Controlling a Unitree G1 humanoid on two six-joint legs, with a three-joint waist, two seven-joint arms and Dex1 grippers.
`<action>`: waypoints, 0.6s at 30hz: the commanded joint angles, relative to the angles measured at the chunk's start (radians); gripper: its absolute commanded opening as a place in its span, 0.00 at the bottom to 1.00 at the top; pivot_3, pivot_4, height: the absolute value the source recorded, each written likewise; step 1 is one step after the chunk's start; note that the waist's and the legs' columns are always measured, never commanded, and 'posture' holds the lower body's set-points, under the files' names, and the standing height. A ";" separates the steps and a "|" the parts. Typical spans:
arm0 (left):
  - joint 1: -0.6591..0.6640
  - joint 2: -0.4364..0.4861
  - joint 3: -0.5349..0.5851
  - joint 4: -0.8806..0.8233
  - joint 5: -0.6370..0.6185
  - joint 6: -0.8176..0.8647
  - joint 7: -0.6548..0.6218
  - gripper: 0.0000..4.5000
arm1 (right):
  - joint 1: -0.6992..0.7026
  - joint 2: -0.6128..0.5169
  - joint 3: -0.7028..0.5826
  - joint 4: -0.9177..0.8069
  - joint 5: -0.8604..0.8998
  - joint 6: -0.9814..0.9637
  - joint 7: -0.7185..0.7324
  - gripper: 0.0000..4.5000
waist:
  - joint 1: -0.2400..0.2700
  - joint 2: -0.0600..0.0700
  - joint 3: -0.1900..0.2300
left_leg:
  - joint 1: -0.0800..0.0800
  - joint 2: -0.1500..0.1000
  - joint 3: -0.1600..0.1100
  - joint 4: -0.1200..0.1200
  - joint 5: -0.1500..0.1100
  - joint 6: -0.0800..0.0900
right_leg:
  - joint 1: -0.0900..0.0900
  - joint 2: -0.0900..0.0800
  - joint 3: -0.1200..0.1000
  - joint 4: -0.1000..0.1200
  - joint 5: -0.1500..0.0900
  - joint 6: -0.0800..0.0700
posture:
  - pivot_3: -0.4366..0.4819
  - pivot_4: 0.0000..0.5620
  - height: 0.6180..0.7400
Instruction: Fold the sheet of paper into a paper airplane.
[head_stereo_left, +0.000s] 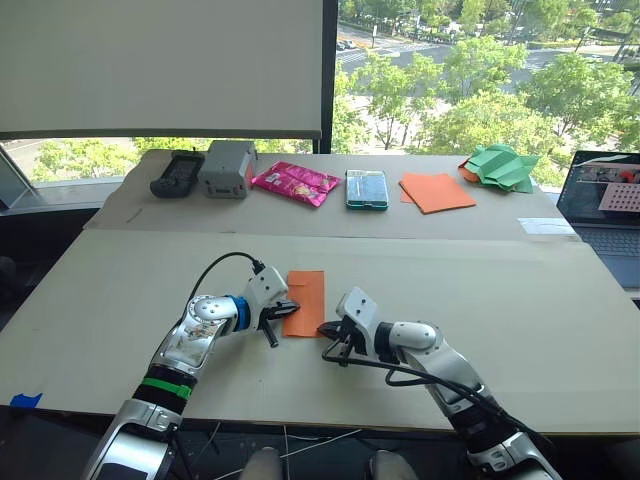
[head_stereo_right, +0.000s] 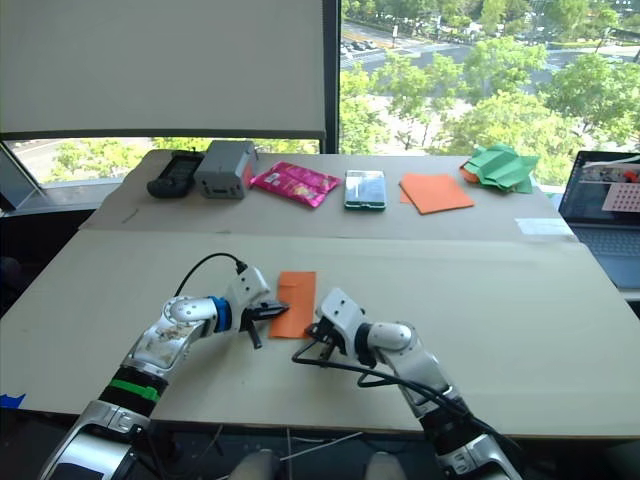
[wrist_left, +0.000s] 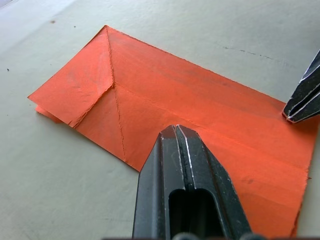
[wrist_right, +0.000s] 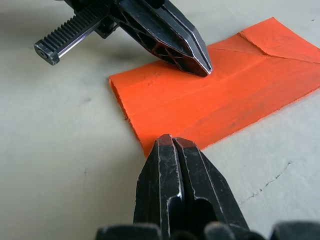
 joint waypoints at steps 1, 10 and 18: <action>0.011 0.008 -0.029 0.035 0.030 0.013 -0.005 0.00 | 0.069 -0.040 0.093 0.034 -0.003 0.105 0.065 0.01 | 0.000 0.000 0.000 | 0.000 0.000 0.000 0.000 0.000 0.000 | 0.000 0.000 0.000 0.000 0.000 0.000 | 0.48 0.27 0.69; 0.013 0.014 -0.010 0.022 0.021 0.011 -0.006 0.00 | 0.044 -0.053 0.076 -0.027 0.003 0.111 0.059 0.01 | 0.000 -0.001 0.000 | 0.000 0.000 0.000 0.000 -0.001 -0.001 | 0.000 -0.001 -0.001 -0.001 0.000 0.000 | 0.48 0.27 0.69; 0.045 0.114 0.129 -0.196 -0.125 0.116 -0.067 0.00 | 0.059 -0.042 -0.122 -0.356 0.198 0.230 0.029 0.01 | 0.000 -0.002 0.018 | -0.011 0.000 -0.001 -0.002 0.000 -0.001 | -0.008 -0.001 -0.001 0.000 0.000 0.000 | 0.48 0.27 0.69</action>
